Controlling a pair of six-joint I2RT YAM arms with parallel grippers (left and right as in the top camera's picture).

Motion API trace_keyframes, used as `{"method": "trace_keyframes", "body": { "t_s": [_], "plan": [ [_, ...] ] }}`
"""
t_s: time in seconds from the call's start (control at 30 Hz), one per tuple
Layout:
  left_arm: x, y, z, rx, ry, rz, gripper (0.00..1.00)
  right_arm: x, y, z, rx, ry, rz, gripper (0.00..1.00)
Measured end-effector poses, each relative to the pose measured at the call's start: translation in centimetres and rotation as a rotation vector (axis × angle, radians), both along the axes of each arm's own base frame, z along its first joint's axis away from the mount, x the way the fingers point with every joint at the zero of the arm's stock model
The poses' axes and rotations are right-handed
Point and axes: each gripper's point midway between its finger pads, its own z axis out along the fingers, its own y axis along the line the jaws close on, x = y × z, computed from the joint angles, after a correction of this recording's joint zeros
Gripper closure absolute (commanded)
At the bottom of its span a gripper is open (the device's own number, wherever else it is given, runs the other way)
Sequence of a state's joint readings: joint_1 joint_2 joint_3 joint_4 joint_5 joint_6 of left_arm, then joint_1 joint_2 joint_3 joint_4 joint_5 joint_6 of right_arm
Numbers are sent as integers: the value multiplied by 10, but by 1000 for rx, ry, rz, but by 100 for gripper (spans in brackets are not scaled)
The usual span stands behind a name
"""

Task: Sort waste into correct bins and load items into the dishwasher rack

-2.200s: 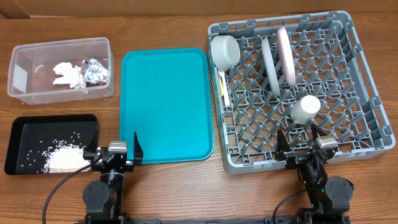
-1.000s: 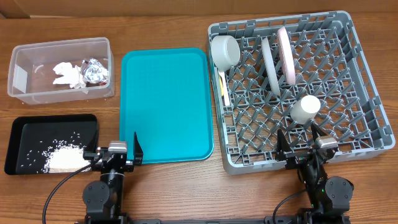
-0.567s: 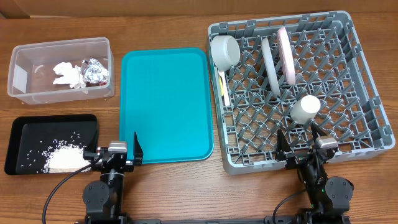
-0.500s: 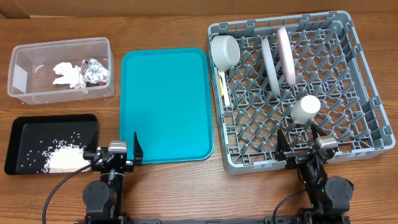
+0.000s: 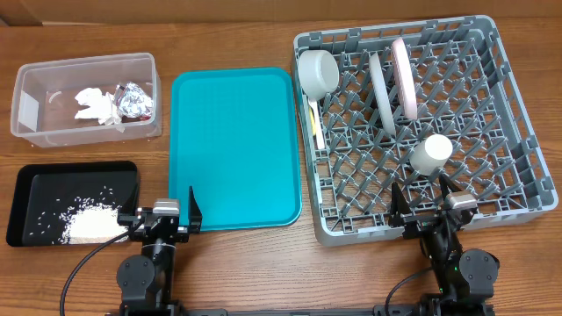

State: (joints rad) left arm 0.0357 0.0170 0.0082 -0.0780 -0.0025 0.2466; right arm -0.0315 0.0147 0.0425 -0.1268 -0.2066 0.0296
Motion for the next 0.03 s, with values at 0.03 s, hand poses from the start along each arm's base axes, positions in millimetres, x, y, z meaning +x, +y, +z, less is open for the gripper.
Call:
{"method": "trace_keyframes", "body": {
  "t_s": [0.03],
  "plan": [
    [0, 0, 0, 0, 0, 0, 0, 0, 0, 0, 0, 0, 0, 0]
  ]
}}
